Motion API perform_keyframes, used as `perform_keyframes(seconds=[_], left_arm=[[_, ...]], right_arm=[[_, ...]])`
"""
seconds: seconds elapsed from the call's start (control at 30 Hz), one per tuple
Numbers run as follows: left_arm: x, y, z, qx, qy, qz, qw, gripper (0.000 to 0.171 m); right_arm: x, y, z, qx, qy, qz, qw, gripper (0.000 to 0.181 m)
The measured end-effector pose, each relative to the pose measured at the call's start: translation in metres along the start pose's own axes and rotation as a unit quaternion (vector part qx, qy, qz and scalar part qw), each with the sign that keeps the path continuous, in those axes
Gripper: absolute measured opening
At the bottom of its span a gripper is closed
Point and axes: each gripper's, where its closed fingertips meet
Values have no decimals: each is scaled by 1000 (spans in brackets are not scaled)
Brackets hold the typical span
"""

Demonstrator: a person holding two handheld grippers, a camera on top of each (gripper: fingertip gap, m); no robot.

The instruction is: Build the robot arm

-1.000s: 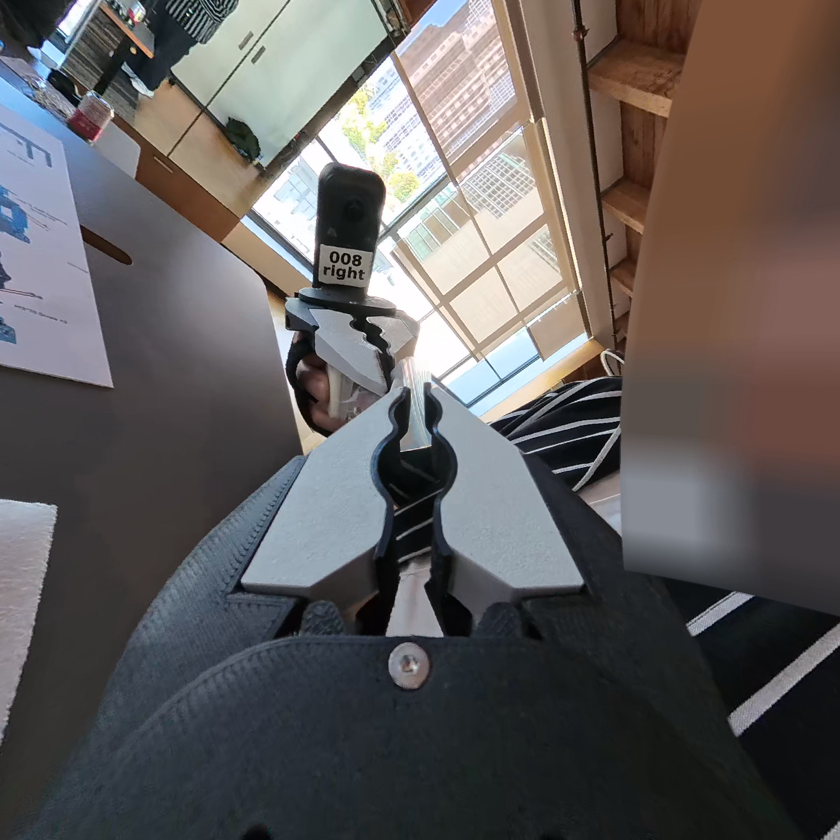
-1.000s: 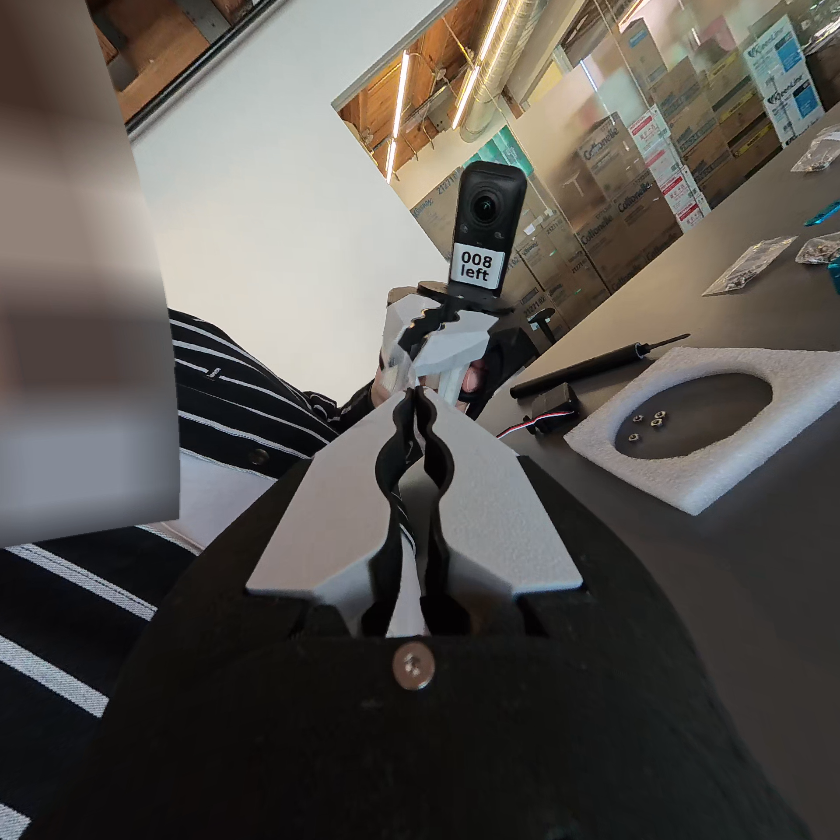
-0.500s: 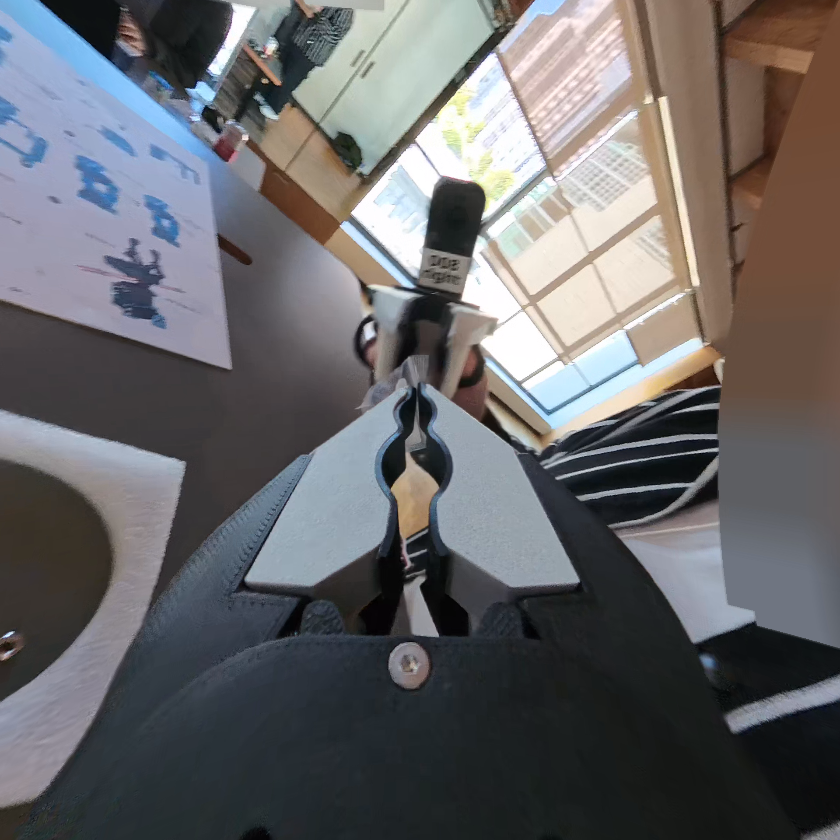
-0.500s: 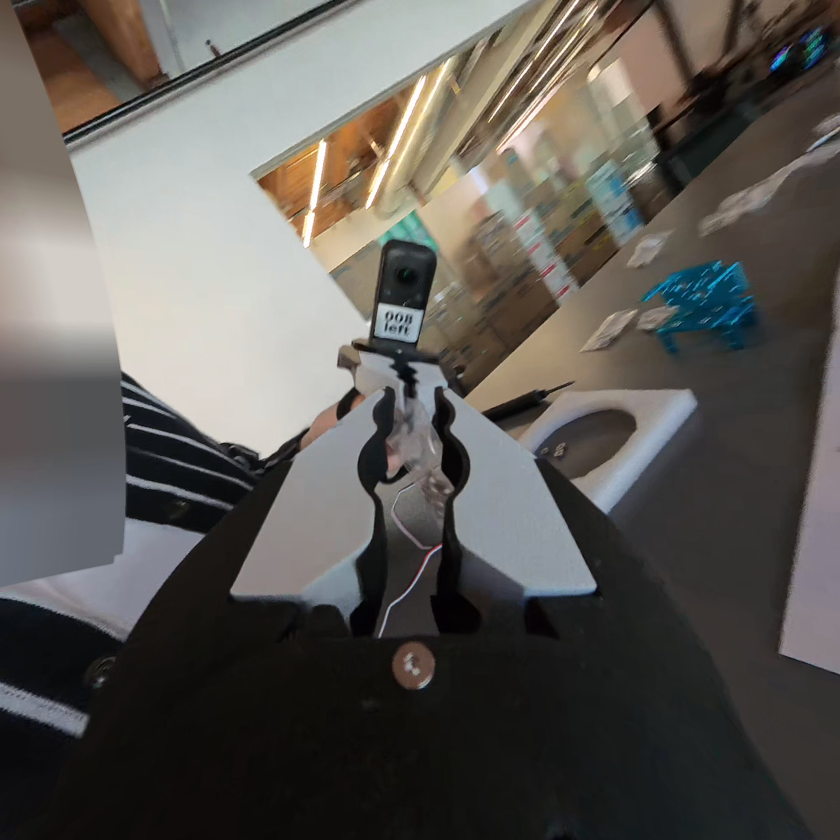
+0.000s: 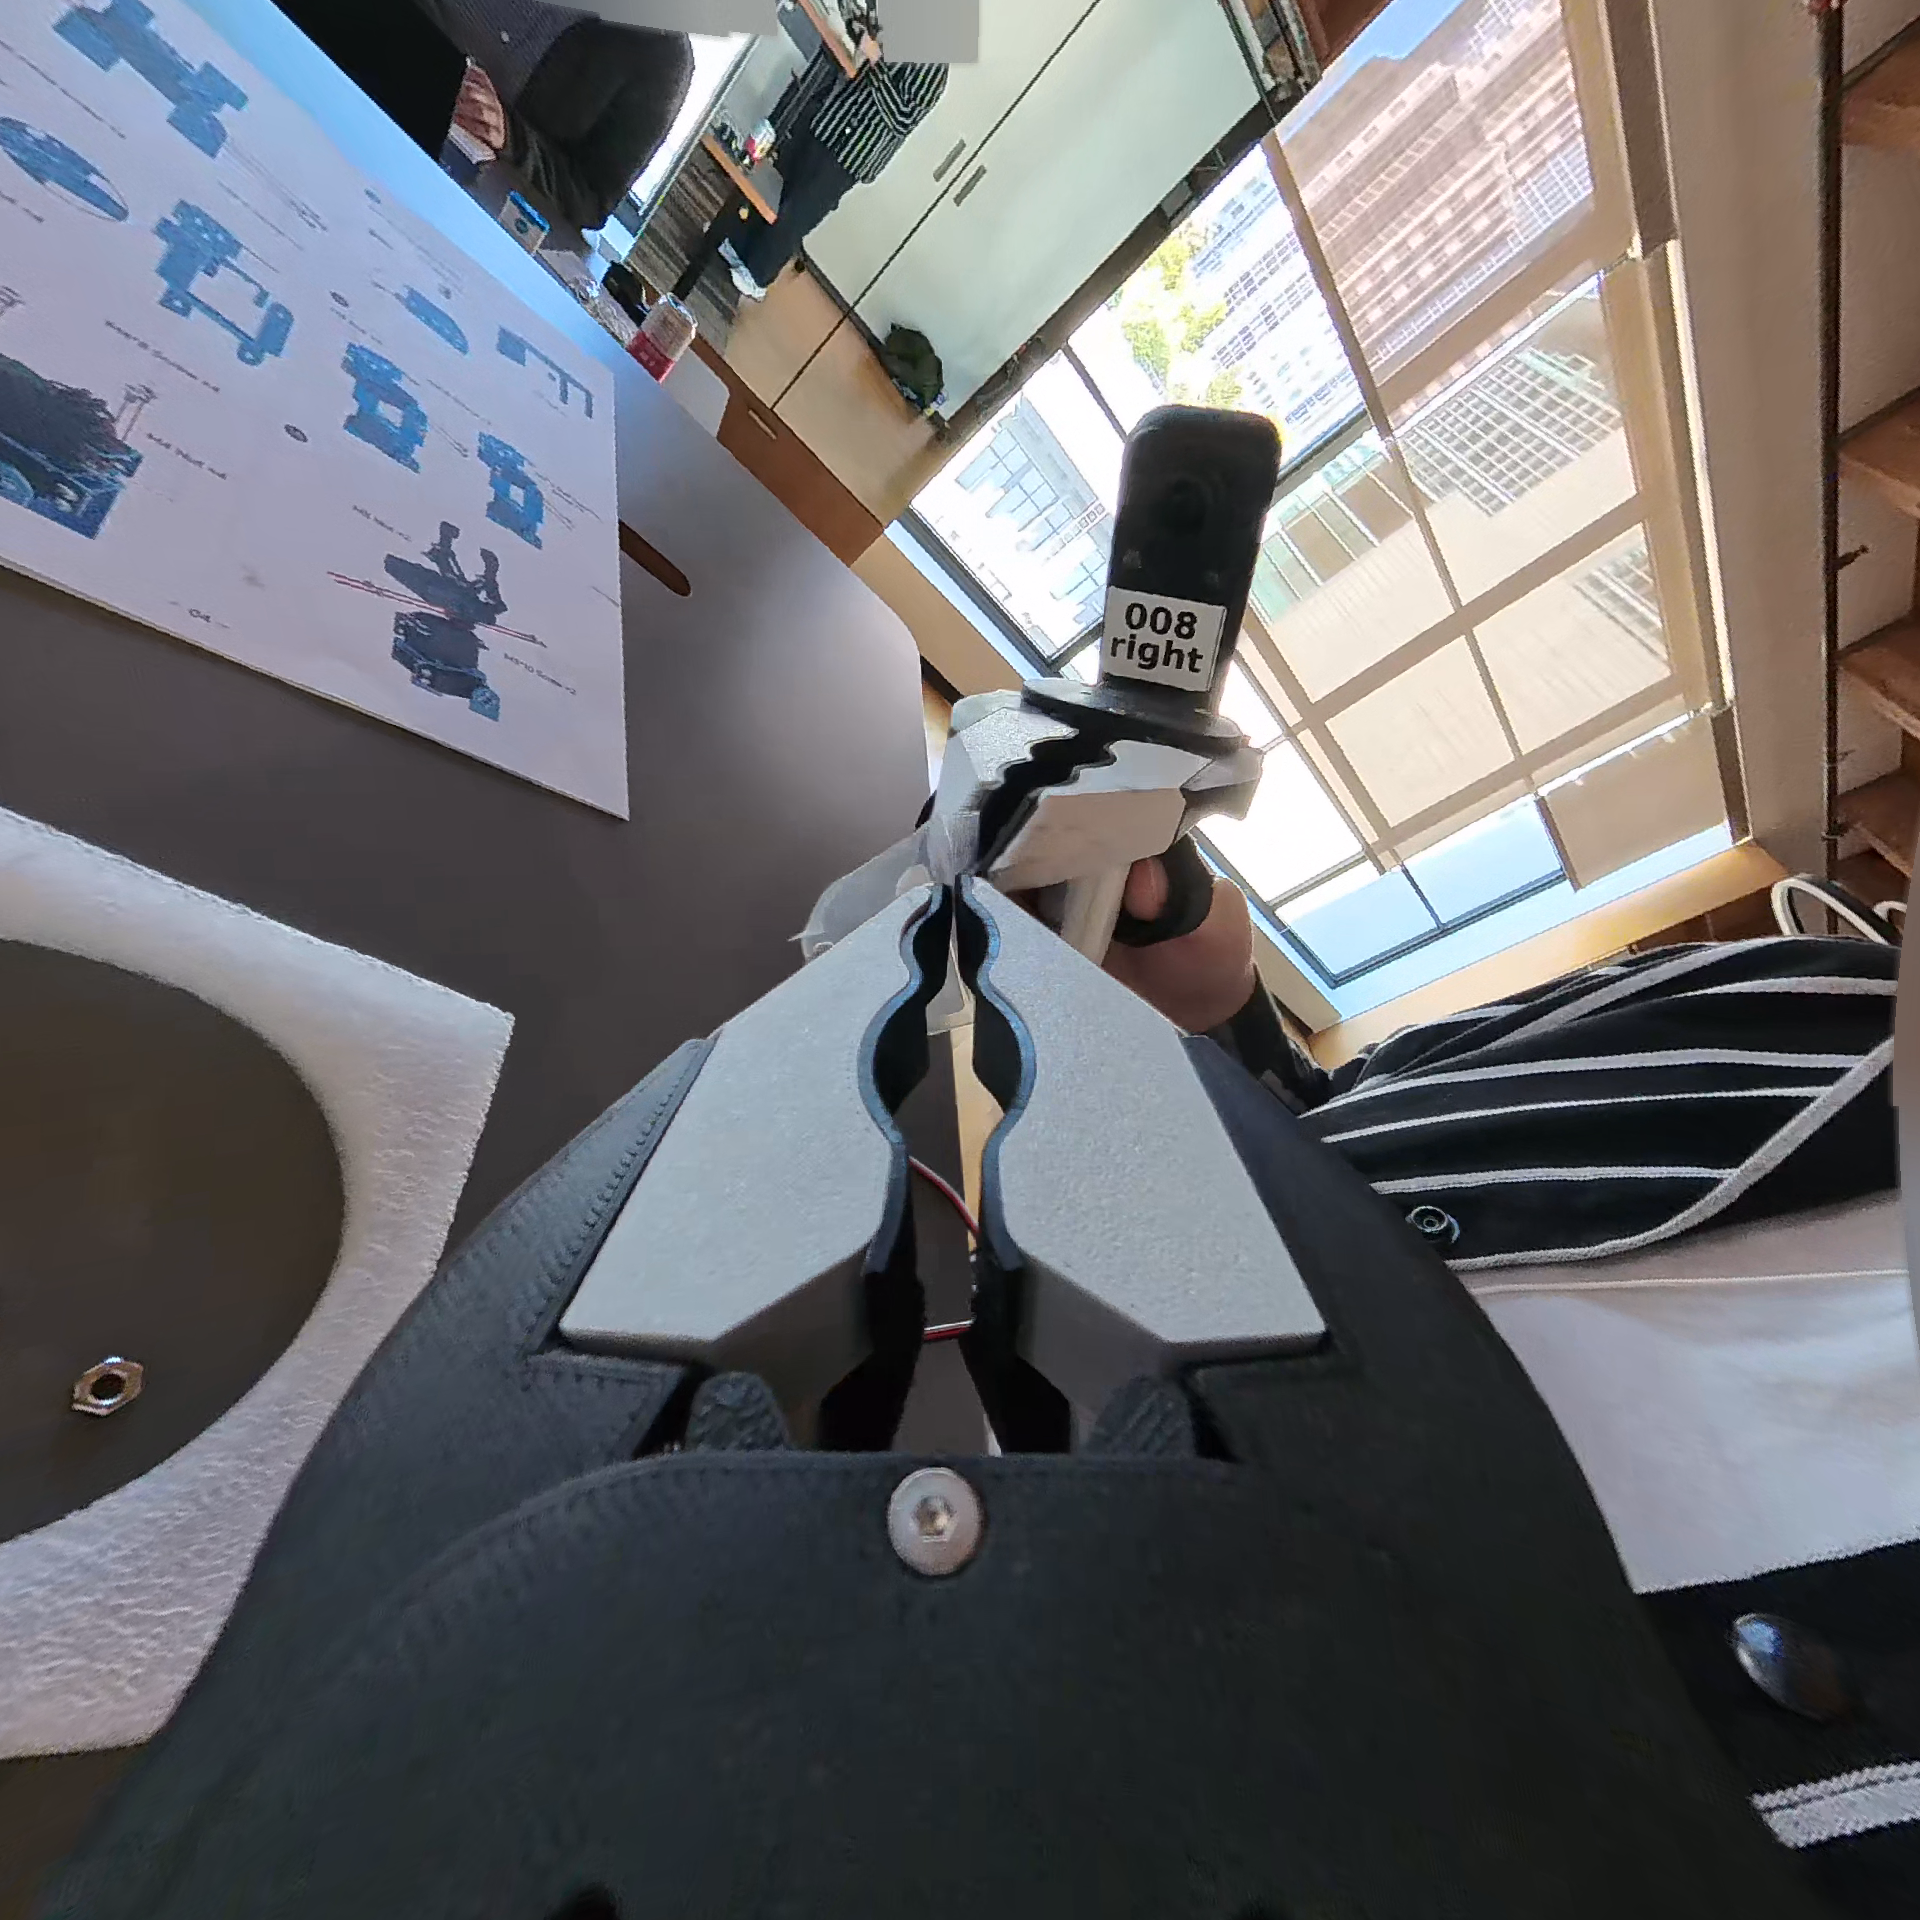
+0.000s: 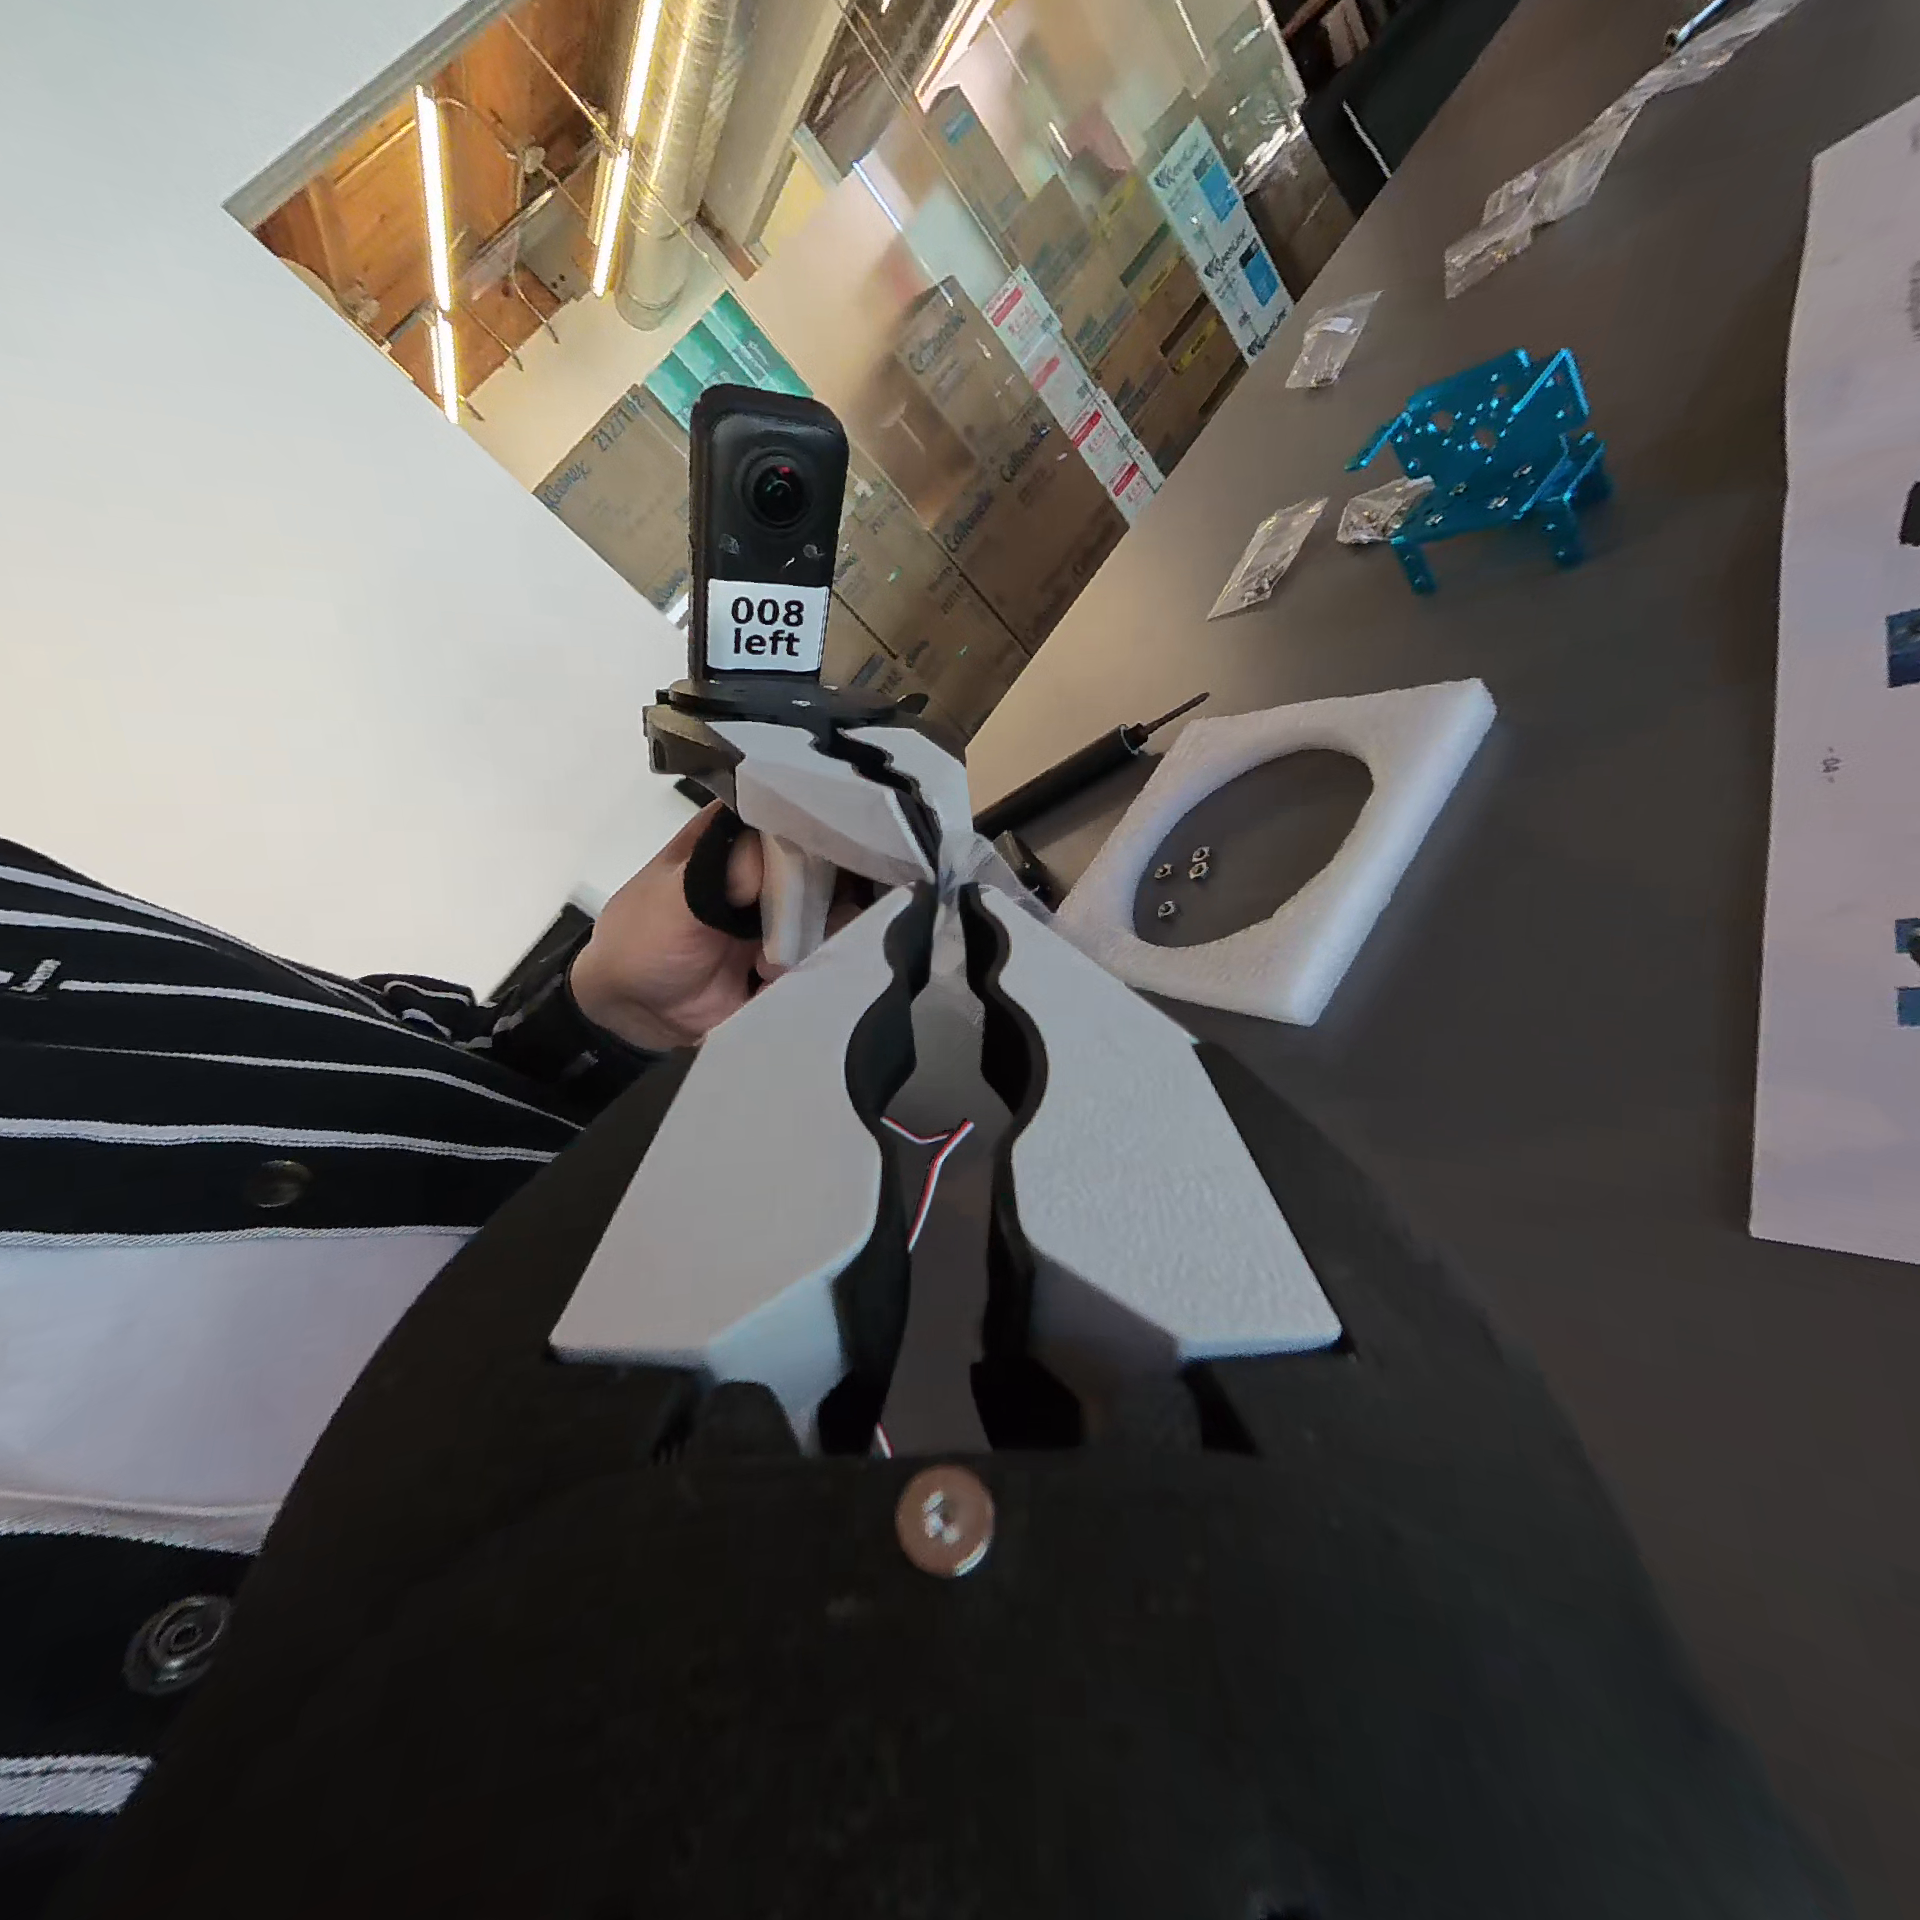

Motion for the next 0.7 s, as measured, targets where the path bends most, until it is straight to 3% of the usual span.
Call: perform_keyframes(seconds=[0.27,0.7], left_arm=[[3,-6,-5,20,27,-18,999,0],[8,-17,-10,0,24,-33,999,0]], right_arm=[[3,-3,8,57,2,6,998,0],[-1,-11,16,38,-25,-27,999,0]])
Point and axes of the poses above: each gripper's, where its closed fingertips meet, x out along the fingers, y out of its top, z = x × y across the jaws, and after that the axes turned 15 degrees about x, right-handed
